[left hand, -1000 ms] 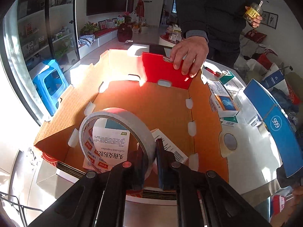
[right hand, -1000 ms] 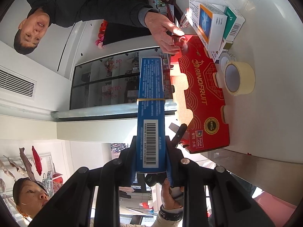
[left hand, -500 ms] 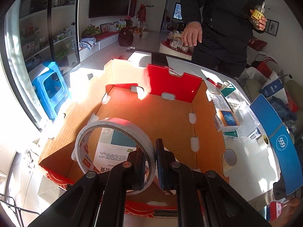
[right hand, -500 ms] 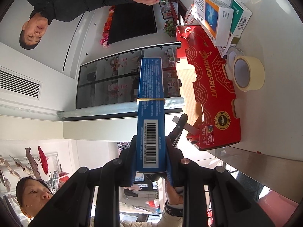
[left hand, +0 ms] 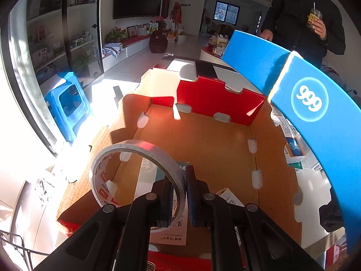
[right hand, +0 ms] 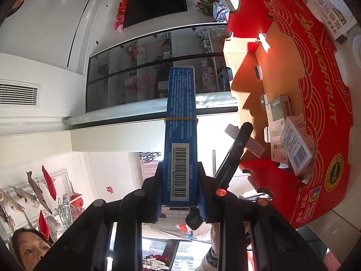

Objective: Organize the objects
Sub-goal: 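Lower the blue box into the tray and open the right gripper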

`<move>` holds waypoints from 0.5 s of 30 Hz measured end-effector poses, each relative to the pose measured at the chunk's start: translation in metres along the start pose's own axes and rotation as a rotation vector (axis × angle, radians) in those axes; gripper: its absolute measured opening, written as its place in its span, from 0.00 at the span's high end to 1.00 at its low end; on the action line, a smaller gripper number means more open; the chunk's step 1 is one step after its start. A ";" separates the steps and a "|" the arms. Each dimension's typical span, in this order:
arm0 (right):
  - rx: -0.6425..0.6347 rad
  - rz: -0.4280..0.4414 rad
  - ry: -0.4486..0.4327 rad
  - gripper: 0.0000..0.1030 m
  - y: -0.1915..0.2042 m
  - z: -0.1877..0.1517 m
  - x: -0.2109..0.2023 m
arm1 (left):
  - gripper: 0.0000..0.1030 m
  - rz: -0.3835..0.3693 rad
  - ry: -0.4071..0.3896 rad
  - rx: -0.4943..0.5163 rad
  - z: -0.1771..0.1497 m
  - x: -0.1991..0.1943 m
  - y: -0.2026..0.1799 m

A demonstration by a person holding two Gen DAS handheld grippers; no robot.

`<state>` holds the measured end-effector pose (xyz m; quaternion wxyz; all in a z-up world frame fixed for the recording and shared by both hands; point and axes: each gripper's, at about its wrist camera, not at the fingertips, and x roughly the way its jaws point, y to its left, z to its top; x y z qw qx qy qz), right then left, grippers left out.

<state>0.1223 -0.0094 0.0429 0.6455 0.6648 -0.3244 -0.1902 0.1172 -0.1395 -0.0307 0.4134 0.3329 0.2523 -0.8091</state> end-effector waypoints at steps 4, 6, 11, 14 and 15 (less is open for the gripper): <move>0.036 -0.049 0.014 0.76 -0.012 0.003 0.020 | 0.91 -0.008 0.031 -0.006 -0.010 0.005 0.003; 0.061 -0.070 0.015 0.76 -0.019 0.003 0.023 | 0.91 -0.006 0.044 -0.010 -0.014 0.007 0.004; 0.069 -0.103 0.013 0.76 -0.033 -0.002 0.020 | 0.90 -0.015 0.067 0.013 -0.024 0.008 -0.001; 0.070 -0.125 0.026 0.76 -0.042 -0.009 0.014 | 0.90 -0.013 0.065 0.022 -0.028 0.004 -0.004; 0.073 -0.136 0.034 0.77 -0.045 -0.011 0.013 | 0.90 -0.016 0.064 0.019 -0.029 0.001 -0.005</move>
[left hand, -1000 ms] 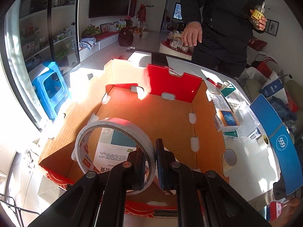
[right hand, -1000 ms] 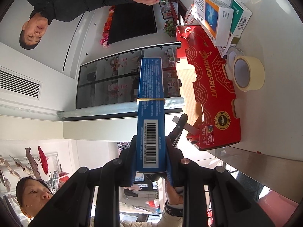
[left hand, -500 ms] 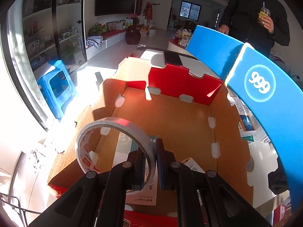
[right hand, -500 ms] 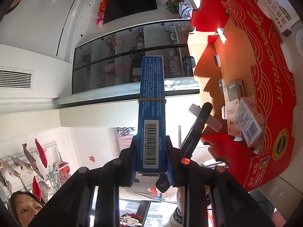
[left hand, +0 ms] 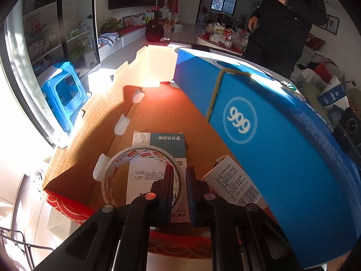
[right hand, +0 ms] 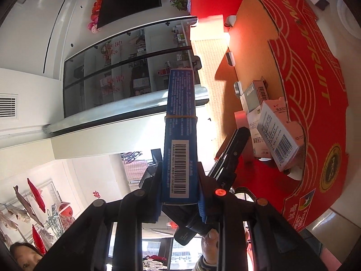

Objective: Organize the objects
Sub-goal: 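Lower the blue box into the tray and open the right gripper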

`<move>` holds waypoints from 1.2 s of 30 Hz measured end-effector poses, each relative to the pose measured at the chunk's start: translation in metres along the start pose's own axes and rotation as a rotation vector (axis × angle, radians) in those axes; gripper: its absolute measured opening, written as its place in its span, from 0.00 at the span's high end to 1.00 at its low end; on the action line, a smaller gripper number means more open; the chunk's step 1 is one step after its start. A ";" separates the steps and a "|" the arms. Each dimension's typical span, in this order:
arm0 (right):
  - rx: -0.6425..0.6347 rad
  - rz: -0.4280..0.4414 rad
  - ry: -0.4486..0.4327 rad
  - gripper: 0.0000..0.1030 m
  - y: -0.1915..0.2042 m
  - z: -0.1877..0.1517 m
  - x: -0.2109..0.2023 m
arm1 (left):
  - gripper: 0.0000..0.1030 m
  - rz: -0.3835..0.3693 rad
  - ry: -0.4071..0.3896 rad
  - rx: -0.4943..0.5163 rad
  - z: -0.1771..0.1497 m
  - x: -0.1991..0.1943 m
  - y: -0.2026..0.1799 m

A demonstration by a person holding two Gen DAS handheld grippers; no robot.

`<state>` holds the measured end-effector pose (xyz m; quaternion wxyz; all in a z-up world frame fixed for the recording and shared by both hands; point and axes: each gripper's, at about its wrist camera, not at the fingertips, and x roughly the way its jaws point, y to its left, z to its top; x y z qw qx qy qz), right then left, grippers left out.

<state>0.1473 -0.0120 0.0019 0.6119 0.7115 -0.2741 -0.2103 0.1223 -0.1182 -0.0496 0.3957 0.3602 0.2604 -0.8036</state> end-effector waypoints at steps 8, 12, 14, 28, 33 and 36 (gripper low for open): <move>0.047 -0.025 0.050 0.77 -0.023 -0.024 -0.017 | 0.90 -0.002 0.008 0.037 -0.013 -0.015 -0.006; 0.071 -0.025 0.059 0.76 -0.032 -0.037 -0.029 | 0.90 -0.003 0.009 0.048 -0.017 -0.018 -0.008; 0.082 -0.016 0.054 0.76 -0.035 -0.042 -0.036 | 0.90 -0.005 0.005 0.034 -0.016 -0.019 -0.006; -0.007 0.063 -0.091 0.75 -0.016 -0.034 -0.109 | 0.90 -0.002 -0.091 -0.066 0.008 -0.048 0.025; -0.065 -0.032 -0.090 0.74 0.006 -0.027 -0.096 | 0.88 -0.005 -0.082 -0.074 0.009 -0.045 0.024; -0.163 -0.208 -0.085 0.63 0.028 -0.024 -0.076 | 0.30 -0.013 -0.090 -0.099 0.013 -0.045 0.024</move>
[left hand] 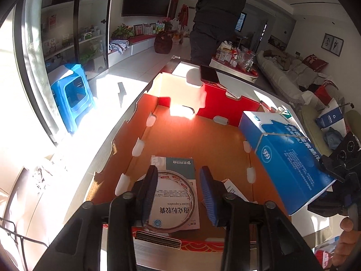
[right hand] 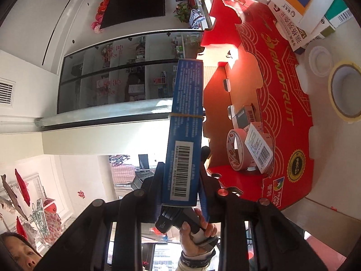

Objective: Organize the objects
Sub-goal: 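Lower the blue box into the tray and open the right gripper, then grasp the brown-core tape roll on the table with the right gripper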

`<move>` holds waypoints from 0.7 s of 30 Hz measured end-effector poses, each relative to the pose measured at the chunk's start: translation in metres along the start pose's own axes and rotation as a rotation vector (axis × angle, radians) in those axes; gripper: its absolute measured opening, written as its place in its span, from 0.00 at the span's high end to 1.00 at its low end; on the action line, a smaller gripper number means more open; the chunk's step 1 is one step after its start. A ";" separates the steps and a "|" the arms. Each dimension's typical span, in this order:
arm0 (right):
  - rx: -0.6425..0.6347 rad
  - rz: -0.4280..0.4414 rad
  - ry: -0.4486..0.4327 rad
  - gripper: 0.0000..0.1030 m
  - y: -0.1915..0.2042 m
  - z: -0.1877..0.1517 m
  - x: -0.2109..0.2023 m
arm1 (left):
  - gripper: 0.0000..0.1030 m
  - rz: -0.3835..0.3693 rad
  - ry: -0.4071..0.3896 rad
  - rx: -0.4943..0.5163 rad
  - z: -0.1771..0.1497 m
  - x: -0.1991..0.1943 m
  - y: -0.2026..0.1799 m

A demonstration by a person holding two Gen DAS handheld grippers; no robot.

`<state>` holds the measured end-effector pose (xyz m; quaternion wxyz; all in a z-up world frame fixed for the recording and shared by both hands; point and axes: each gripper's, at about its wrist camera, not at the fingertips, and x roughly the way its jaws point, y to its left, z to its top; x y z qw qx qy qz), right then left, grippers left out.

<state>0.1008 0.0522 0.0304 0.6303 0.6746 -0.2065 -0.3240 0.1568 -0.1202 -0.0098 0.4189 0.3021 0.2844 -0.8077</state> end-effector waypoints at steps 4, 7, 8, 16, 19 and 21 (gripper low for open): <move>-0.194 -0.286 -0.050 0.14 0.031 0.000 0.007 | 0.02 -0.002 -0.045 -0.025 0.008 -0.011 -0.002; -0.278 -0.319 -0.133 0.14 0.046 -0.001 -0.023 | 0.00 0.013 -0.049 -0.007 0.015 -0.016 -0.010; -0.294 -0.354 -0.172 0.14 0.048 0.000 -0.037 | 0.00 0.012 -0.044 0.012 0.017 -0.015 -0.018; -0.200 -0.803 -0.467 0.13 0.023 0.012 -0.177 | 0.00 -0.209 0.036 0.175 0.031 0.007 -0.147; -0.141 -0.869 -0.522 0.13 0.013 0.019 -0.211 | 0.00 -0.212 0.109 0.230 0.026 0.034 -0.199; -0.144 -0.950 -0.538 0.13 0.005 0.019 -0.226 | 0.00 -0.145 0.138 0.285 0.014 0.051 -0.224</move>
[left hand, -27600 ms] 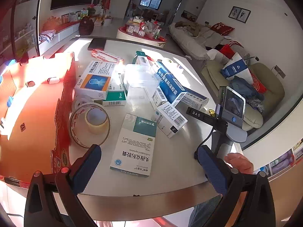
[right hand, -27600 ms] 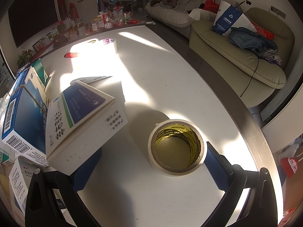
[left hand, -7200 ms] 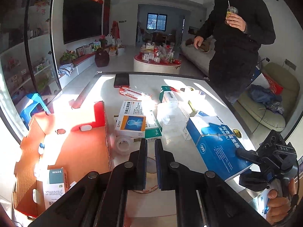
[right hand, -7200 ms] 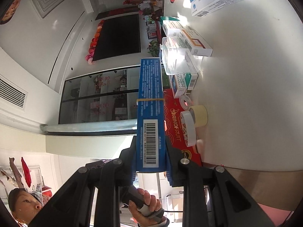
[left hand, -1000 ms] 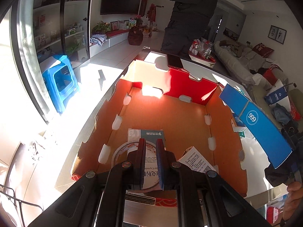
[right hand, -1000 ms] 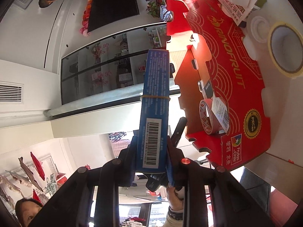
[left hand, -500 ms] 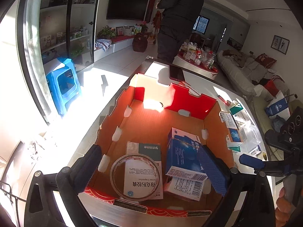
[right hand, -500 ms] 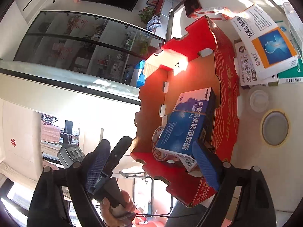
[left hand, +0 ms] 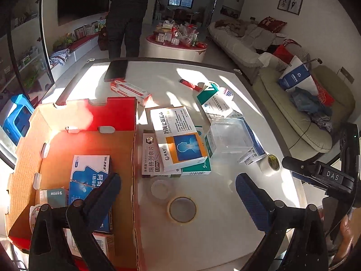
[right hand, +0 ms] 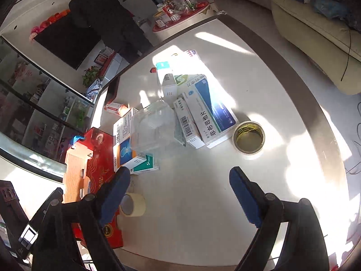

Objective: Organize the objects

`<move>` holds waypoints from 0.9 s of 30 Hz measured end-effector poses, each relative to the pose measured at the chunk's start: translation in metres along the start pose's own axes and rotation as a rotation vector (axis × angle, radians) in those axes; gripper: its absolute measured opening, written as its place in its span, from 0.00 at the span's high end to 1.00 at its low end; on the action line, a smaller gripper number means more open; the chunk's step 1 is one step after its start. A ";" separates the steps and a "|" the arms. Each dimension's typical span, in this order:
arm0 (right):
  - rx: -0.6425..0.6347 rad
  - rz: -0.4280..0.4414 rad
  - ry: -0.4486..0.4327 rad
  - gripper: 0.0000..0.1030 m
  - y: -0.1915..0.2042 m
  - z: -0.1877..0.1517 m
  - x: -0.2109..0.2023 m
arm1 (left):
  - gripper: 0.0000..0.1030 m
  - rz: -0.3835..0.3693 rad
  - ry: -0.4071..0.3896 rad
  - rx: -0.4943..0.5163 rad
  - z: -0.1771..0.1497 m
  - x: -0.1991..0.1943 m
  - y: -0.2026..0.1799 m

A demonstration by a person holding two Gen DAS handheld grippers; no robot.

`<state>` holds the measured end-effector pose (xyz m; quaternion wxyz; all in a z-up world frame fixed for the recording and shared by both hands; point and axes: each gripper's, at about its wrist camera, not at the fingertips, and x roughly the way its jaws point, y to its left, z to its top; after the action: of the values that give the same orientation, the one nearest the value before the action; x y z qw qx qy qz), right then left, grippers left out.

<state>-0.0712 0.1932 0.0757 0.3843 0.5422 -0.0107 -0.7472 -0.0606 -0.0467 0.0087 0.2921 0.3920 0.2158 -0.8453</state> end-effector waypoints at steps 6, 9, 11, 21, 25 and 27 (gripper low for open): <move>-0.115 -0.199 -0.015 0.13 -0.023 0.008 0.015 | 0.00 0.129 0.013 0.131 -0.038 0.031 -0.039; -0.147 -0.231 -0.006 0.13 -0.029 0.019 0.033 | 0.00 0.137 -0.022 0.174 -0.056 0.029 -0.046; -0.171 -0.231 0.022 0.13 -0.029 0.025 0.048 | 0.00 0.109 -0.067 0.166 -0.066 0.018 -0.044; -0.322 -0.322 0.046 0.54 -0.011 0.022 0.089 | 0.00 0.196 -0.051 0.205 -0.073 0.030 -0.042; -0.253 -0.214 0.040 0.54 -0.023 0.019 0.078 | 0.00 0.275 0.001 0.222 -0.066 0.052 -0.048; -0.197 -0.145 0.042 0.54 -0.032 0.016 0.070 | 0.00 0.300 0.045 0.231 -0.064 0.066 -0.050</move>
<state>-0.1101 0.1682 0.0127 0.3809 0.5168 0.1099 -0.7588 -0.0938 0.0066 -0.0749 0.3632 0.4693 0.0631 -0.8024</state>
